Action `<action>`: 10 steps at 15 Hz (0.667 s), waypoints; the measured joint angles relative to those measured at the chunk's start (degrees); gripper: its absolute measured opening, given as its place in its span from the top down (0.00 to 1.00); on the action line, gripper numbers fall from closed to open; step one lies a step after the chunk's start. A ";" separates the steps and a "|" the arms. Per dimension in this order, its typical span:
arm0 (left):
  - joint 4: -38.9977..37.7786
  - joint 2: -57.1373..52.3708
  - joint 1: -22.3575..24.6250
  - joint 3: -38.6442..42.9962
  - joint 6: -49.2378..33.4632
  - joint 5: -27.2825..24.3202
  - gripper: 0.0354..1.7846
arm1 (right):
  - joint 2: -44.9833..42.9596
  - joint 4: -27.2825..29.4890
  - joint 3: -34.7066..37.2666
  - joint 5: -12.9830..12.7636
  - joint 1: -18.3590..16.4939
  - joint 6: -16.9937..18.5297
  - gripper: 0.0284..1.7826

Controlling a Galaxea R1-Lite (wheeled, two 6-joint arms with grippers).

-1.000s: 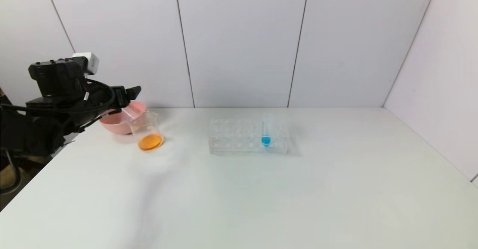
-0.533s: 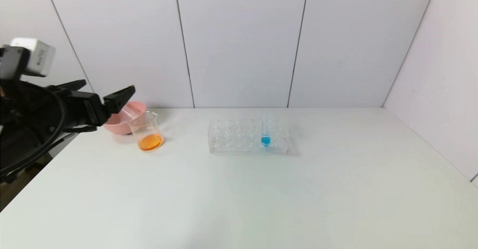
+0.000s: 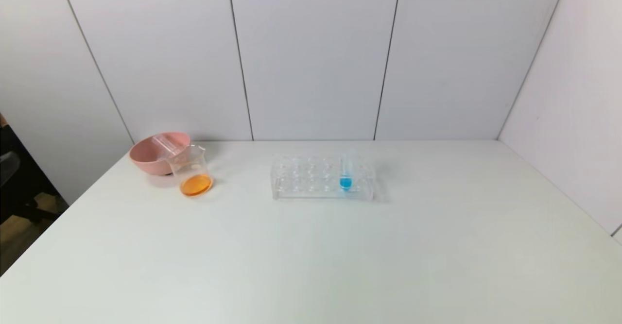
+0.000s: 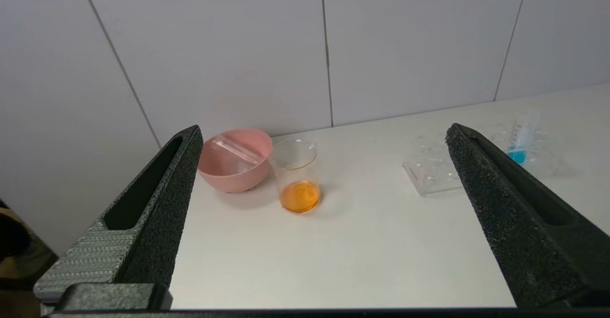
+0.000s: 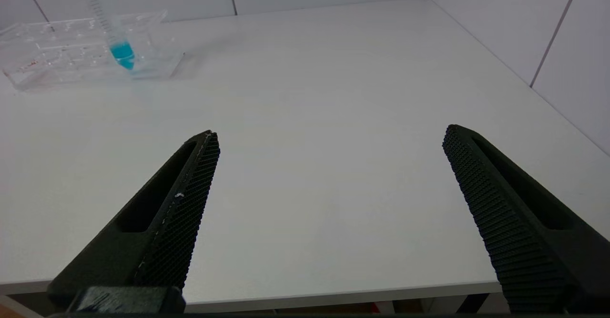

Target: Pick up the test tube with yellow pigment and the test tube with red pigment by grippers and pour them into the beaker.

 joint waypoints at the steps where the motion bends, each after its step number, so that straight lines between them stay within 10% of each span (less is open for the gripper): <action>1: 3.50 -3.69 0.00 -0.15 1.99 1.56 0.00 | 0.00 0.00 0.00 0.00 0.00 0.00 0.04; 10: 11.25 -19.65 3.60 -0.41 5.38 13.49 0.00 | 0.00 0.00 0.00 0.00 0.00 0.00 0.04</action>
